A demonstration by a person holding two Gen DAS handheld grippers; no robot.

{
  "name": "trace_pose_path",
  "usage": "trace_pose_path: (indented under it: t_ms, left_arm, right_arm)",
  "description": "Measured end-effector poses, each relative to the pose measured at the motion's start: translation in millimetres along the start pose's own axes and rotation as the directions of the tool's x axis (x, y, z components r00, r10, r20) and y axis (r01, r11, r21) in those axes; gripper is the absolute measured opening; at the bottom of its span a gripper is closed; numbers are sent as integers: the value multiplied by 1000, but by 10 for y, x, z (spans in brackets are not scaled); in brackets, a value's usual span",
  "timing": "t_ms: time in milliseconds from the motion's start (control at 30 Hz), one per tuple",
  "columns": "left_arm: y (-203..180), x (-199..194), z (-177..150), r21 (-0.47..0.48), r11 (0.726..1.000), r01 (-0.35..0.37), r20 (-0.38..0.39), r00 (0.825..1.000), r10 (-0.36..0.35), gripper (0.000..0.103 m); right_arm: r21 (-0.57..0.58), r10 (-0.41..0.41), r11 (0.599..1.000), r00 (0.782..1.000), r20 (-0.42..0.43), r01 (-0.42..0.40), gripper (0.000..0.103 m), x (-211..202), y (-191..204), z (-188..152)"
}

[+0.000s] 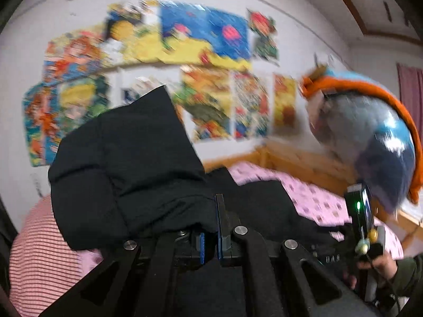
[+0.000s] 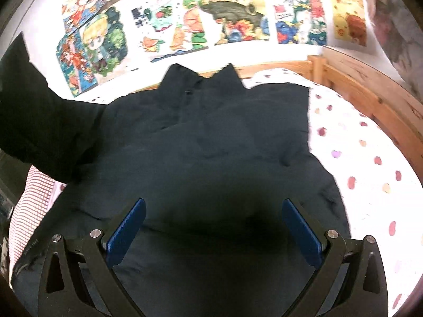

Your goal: Fold large clothes

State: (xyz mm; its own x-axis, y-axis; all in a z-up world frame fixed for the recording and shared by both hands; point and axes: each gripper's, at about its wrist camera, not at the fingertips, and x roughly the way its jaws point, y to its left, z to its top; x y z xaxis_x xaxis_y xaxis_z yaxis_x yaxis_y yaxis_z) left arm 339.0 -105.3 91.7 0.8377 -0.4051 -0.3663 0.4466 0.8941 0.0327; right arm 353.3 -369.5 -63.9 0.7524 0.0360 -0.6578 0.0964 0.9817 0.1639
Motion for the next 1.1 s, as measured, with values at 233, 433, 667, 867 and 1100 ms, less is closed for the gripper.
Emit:
trace_pose_path:
  t_ms: [233,433,667,867,1100]
  left_arm:
    - [-580,691,-426,77,993,94,-214,974,-76,6]
    - [-627,1173,-836,-11,984,180,-398,902,-170,8]
    - [-594,1278,-1085,-117,946,301,-475,820,-319,41]
    - [-534,1138,-1063,-172,914,367,-437,803,-405,69]
    - [-136,982,-973,-195,965,179,-439,863,-248,74]
  right_arm:
    - [90,14,996,1000,-7,-13,101,140,-462,-169]
    - [252,106,962,994,5,-104,101,329,-858,-297]
    - [306,263,911,961,85,-276,101,407,-904,-332]
    - [342,363,858,923,126,-384,102,428,-941,-384]
    - [382,456,794,879,141,-473,102,430,-986,-491]
